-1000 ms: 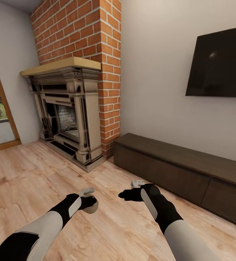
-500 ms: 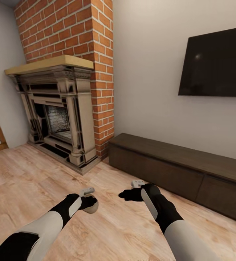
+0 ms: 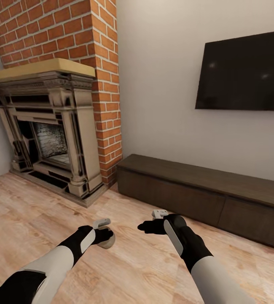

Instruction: Place each of the two pumpkins and all three candles from the living room inside a cabinet in the living room (use any cabinet), then make sure every cabinet is closed, and position the cauldron so it is next to a table in the living room.

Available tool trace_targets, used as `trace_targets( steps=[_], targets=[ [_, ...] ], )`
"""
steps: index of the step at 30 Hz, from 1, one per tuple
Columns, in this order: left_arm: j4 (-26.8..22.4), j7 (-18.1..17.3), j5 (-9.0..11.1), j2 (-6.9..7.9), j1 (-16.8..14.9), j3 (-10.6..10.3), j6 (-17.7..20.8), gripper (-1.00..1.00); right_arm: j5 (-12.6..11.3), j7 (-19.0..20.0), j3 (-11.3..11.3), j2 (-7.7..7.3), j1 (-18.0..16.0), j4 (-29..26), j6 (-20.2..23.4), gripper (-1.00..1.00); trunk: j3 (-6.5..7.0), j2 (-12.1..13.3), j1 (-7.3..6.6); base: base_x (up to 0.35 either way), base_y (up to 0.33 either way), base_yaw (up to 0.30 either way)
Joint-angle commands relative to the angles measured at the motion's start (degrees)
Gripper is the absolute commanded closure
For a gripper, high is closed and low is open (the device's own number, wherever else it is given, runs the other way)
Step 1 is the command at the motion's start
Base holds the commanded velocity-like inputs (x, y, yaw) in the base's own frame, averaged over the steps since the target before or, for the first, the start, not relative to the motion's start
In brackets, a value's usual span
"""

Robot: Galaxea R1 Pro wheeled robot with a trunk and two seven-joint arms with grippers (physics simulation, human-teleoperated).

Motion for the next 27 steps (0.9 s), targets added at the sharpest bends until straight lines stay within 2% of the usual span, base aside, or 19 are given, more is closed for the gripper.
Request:
trace_targets(
  steps=[1,5,16,22,27],
  targets=[
    [-0.13,0.20,0.39,0.01,0.00,-0.49,0.27,1.00,0.43,0.35,-0.03,0.01,-0.04,-0.04,0.26,-1.00,-0.07,-0.03,0.00,0.083,0.281,-0.052],
    [-0.13,0.02,0.39,-0.07,0.00,-0.52,0.27,1.00,0.43,0.35,-0.03,-0.01,-0.04,-0.04,0.25,-1.00,-0.08,-0.03,0.00,0.083,0.286,-0.117],
    [-0.13,-0.02,0.39,-0.09,0.00,-0.52,0.24,1.00,0.34,0.36,-0.37,-0.07,-0.04,-0.04,0.25,-1.00,0.16,-0.03,0.00,0.083,0.289,-0.279],
    [-0.13,-0.02,0.39,-0.09,0.00,-0.52,0.24,1.00,0.41,0.42,-3.96,0.00,-0.04,-0.04,0.25,-1.00,0.34,-0.03,0.00,0.083,0.289,-0.293],
    [-0.13,-0.02,0.39,-0.09,0.00,-0.52,0.19,1.00,0.42,0.44,-4.71,0.01,-0.04,-0.04,0.25,-1.00,0.50,-0.03,0.00,0.083,0.289,-0.293]
  ],
)
